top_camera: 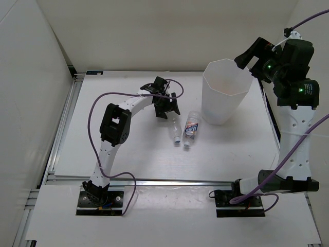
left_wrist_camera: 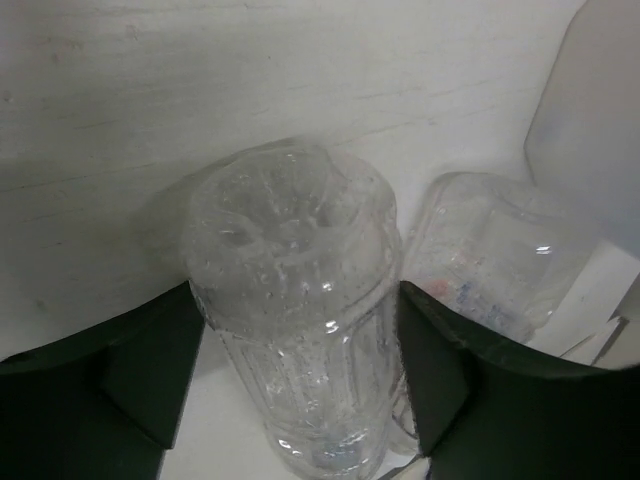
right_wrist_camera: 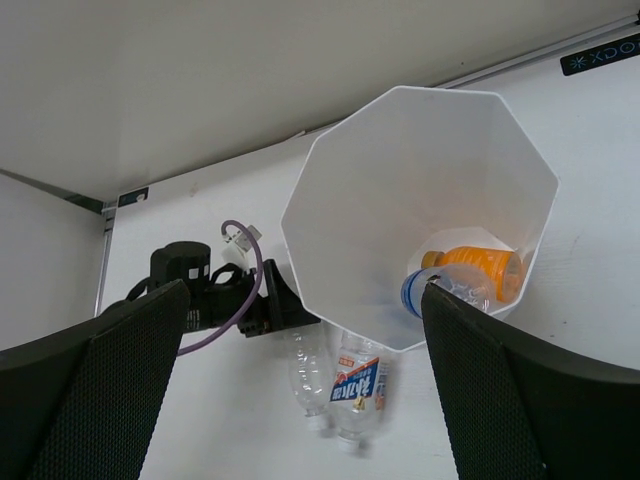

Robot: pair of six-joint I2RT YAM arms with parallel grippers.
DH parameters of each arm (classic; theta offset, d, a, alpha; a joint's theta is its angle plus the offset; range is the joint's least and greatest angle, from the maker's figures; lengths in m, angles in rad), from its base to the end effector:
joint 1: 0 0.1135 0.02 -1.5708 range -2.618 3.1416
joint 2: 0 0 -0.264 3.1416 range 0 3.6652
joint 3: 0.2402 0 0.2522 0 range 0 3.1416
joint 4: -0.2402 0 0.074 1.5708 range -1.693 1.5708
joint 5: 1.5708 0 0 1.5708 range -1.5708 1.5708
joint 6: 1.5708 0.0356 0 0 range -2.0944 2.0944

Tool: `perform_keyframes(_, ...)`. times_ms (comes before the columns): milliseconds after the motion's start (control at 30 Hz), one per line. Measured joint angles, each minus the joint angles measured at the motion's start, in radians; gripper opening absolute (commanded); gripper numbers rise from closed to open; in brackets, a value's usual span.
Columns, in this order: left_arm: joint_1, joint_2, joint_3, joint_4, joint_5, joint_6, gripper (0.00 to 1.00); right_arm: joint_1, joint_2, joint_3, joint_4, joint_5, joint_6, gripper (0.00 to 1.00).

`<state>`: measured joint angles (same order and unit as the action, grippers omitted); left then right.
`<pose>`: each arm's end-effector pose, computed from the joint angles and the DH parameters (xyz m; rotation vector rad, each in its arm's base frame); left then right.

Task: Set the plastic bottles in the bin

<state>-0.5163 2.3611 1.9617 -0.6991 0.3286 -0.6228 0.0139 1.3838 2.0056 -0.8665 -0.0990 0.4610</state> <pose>0.4340 -0.2596 0.1634 -0.0377 2.8232 -0.7600 0.2412 0.0069 0.5378 0.3373 1.8037 0.4251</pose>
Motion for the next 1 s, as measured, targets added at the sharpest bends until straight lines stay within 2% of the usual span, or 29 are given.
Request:
perform_keyframes(100,0.010,0.002,-0.014,-0.001,0.028,-0.002,0.56,0.000,-0.002,-0.004,0.000,0.011,-0.002,1.00)
perform_keyframes(133,0.013,0.002,-0.019,0.000,0.037,-0.004,0.43,0.000,-0.002,-0.005,-0.001,0.014,-0.002,1.00)
perform_keyframes(167,0.019,0.001,-0.023,0.000,0.044,-0.009,0.42,0.000,-0.002,-0.006,-0.001,0.017,-0.002,1.00)
perform_keyframes(300,0.060,-0.011,-0.026,-0.010,0.026,-0.007,0.42,0.000,-0.002,-0.006,-0.001,0.019,-0.002,1.00)
perform_keyframes(400,0.111,-0.022,0.030,-0.064,-0.035,-0.001,0.42,0.000,-0.002,-0.006,-0.002,0.021,0.000,1.00)
perform_keyframes(467,0.140,-0.024,0.109,-0.097,-0.071,0.003,0.40,0.000,-0.002,-0.006,-0.002,0.021,0.001,1.00)
perform_keyframes(533,0.177,-0.035,0.274,-0.105,-0.125,0.005,0.40,0.000,-0.002,-0.006,-0.002,0.021,0.003,1.00)
perform_keyframes(633,0.207,-0.092,0.438,-0.032,-0.167,-0.004,0.40,0.000,-0.004,-0.007,-0.003,0.023,0.003,1.00)
perform_keyframes(733,0.199,-0.183,0.520,0.066,-0.175,-0.037,0.40,0.000,-0.012,-0.007,-0.006,0.031,0.003,1.00)
perform_keyframes(833,0.159,-0.216,0.611,0.171,-0.156,-0.080,0.42,0.000,-0.026,-0.007,-0.008,0.044,0.004,1.00)
perform_keyframes(867,0.140,-0.216,0.639,0.214,-0.145,-0.093,0.46,0.000,-0.032,-0.007,-0.008,0.048,0.005,1.00)
perform_keyframes(1000,0.058,-0.201,0.652,0.361,-0.122,-0.130,0.48,0.000,-0.063,-0.008,-0.014,0.074,0.006,1.00)
